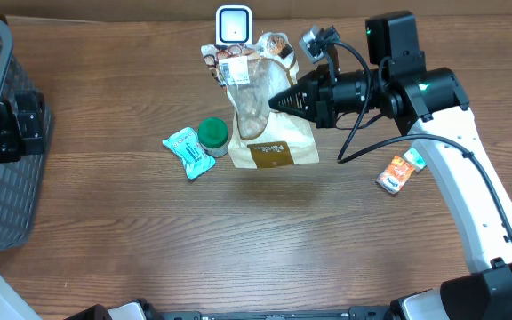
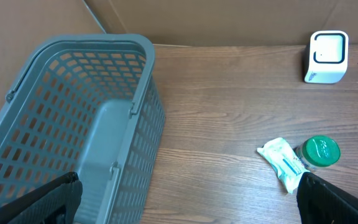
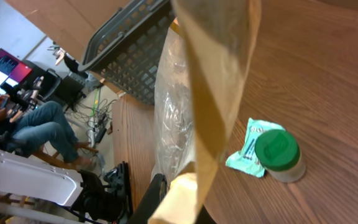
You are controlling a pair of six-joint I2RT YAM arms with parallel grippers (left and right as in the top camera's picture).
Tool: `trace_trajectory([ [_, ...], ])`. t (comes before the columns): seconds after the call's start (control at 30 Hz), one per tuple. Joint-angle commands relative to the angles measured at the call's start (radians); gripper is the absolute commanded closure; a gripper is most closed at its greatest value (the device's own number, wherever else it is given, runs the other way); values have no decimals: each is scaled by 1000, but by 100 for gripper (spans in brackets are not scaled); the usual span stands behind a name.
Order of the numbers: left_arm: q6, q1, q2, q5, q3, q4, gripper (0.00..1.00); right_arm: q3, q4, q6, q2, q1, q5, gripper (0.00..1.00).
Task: Scan the item barcode
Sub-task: 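Raise the snack bag and hold it in front of the scanner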
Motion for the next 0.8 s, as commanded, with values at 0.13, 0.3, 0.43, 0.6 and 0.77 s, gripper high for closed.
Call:
trace_trajectory([
  [0.13,15,4,-1,6,2,4,1,15,15,91,11,3,-103,96],
  [0.3,15,4,-1,6,2,4,0,16,61,266,13,11,171,96],
  [0.43,15,4,-1,6,2,4,0,16,88,301,13,61,541,96],
  [0.6,15,4,-1,6,2,4,1,16,216,296,27,150,1033,96],
  [0.77,15,4,-1,6,2,4,1,15,426,141,116,211,1370,96],
])
